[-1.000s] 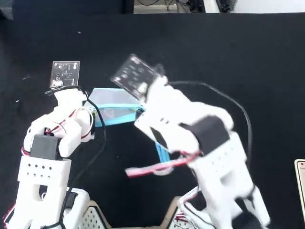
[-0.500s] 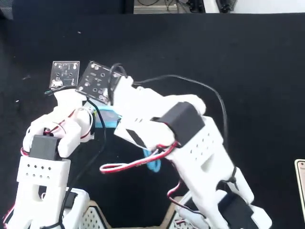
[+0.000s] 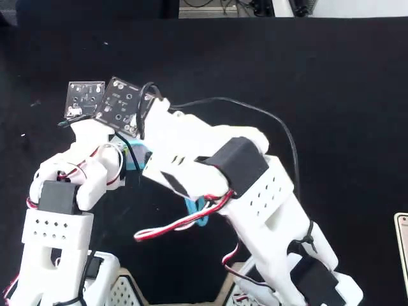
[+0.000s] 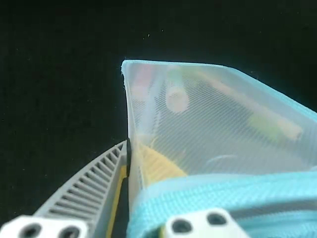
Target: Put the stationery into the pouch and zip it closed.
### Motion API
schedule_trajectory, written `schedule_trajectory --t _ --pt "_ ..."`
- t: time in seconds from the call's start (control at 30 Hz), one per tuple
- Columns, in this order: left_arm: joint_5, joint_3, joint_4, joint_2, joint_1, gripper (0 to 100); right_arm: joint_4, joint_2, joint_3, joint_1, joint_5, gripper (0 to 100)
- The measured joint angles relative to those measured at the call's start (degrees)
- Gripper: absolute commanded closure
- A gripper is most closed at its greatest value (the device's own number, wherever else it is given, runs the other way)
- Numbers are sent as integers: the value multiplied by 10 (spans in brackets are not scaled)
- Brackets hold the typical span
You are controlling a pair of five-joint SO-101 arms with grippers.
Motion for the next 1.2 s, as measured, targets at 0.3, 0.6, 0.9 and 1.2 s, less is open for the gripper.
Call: schedule_trajectory --t 0.3,0.6,0.9,1.2 --pt "0 0 0 0 0 968 -1 -2 0 15 0 988" --pt "0 -70 18 1 -26 735 -6 -59 9 48 0 988" --pt "0 -142 30 0 -70 751 -69 -61 46 53 0 988" --pt "0 -236 30 -1 -75 749 -102 -61 46 56 -3 988"
